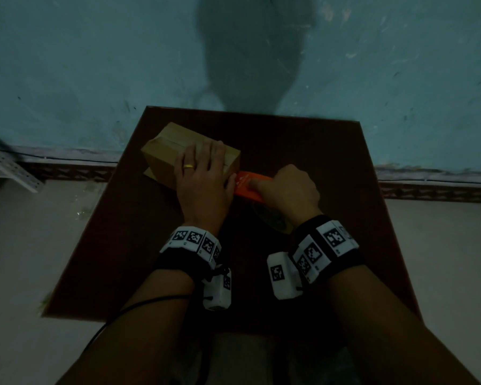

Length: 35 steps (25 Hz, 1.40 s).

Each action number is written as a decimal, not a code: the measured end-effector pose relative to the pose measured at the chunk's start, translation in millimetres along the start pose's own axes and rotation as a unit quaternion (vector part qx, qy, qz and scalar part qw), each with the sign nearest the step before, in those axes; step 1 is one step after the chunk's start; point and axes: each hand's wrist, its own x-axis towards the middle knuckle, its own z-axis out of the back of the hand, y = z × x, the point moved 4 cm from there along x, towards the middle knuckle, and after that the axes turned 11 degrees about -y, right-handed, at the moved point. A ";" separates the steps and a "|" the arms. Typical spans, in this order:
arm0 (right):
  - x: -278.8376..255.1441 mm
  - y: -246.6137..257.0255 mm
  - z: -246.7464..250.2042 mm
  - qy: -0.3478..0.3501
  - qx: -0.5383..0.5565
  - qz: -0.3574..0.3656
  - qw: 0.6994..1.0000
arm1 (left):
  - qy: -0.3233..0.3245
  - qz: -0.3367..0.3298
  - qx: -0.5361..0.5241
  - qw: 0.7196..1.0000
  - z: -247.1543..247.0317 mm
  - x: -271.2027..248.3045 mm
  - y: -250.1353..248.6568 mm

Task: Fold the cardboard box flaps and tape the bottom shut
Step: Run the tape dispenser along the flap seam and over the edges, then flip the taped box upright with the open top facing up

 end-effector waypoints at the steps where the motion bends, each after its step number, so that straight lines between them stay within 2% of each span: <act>1: 2.0 -1.4 0.0 0.008 0.009 -0.006 1.000 | -0.001 0.002 -0.001 1.000 0.2 0.0 -0.4; 5: -2.0 -4.2 -7.6 0.071 0.014 -0.021 0.997 | 0.008 -0.003 -0.002 1.000 0.3 -2.8 -5.3; 7: -5.2 -0.3 -12.9 0.075 0.003 -0.010 0.997 | 0.017 0.002 0.000 1.000 0.4 -3.4 -6.7; 10: -4.5 1.7 -6.7 0.040 -0.011 0.002 0.999 | 0.018 0.008 -0.015 1.000 -0.2 0.9 -4.0; 13: 3.8 -8.5 8.9 0.015 -0.019 -0.028 0.999 | 0.040 0.013 -0.016 0.999 -1.1 2.5 -1.4; 17: 15.3 -33.7 36.4 -0.095 -0.035 -0.018 0.995 | 0.076 0.022 -0.045 0.996 2.7 5.1 -3.7; 21: 21.1 -57.4 36.3 -0.145 -0.098 0.052 0.983 | 0.097 0.093 -0.143 0.981 13.3 12.7 1.1; 24: 27.3 -72.0 30.1 -0.167 -0.116 0.049 0.978 | 0.070 0.183 -0.231 0.953 29.2 22.4 7.9; 27: 29.2 -74.3 32.1 -0.186 -0.105 0.019 0.977 | 0.036 0.232 -0.224 0.946 39.5 28.8 19.3; 30: 24.5 -62.1 40.7 -0.227 -0.127 0.035 0.965 | 0.025 0.235 -0.176 0.955 38.8 31.0 29.6; 32: 23.4 -47.9 37.5 -0.204 -0.078 0.052 0.975 | 0.007 0.250 -0.158 0.955 39.1 33.3 39.3; 35: 14.3 -24.6 18.7 -0.127 0.068 0.099 0.985 | -0.001 0.306 -0.159 0.939 38.2 32.6 56.4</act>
